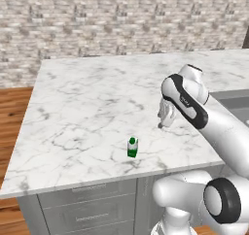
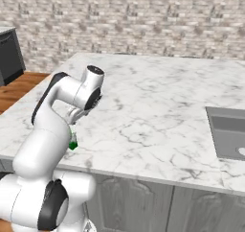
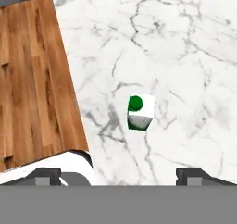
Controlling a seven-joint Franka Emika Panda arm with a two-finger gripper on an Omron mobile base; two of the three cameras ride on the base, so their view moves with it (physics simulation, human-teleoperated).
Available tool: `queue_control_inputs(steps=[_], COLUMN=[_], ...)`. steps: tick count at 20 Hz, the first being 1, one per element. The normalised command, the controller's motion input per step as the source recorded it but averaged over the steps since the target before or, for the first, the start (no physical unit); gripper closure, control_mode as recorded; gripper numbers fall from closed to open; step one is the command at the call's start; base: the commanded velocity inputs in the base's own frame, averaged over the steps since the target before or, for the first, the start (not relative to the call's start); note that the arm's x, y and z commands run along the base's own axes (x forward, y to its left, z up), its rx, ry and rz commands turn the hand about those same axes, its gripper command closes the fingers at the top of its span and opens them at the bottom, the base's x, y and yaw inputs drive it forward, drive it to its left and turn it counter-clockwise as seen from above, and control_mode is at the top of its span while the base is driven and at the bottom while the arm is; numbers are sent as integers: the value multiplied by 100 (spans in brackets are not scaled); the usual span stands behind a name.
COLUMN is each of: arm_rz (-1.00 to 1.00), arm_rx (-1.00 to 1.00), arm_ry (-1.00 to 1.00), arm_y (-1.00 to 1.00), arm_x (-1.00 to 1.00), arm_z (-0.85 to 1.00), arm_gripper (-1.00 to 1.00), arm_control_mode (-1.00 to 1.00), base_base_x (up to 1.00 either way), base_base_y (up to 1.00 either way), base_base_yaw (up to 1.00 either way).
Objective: Pick the milk from the counter and place it in the open cabinet.
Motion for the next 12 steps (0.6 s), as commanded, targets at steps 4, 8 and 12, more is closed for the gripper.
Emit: queue_control_inputs(steps=[4, 8, 12], arm_rz=[44, 44, 35], arm_rx=[0, -1, 5], arm_ry=[-19, -55, -32], arm_y=[1, 2, 3], arm_x=[2, 29, 25], arm_z=[-72, -54, -76], arm_gripper=[-100, -100, -100], arm_control_mode=[-100, -100, -100], base_base_x=[0, 0, 0], base_base_y=[0, 0, 0], base_base_yaw=[0, 0, 0])
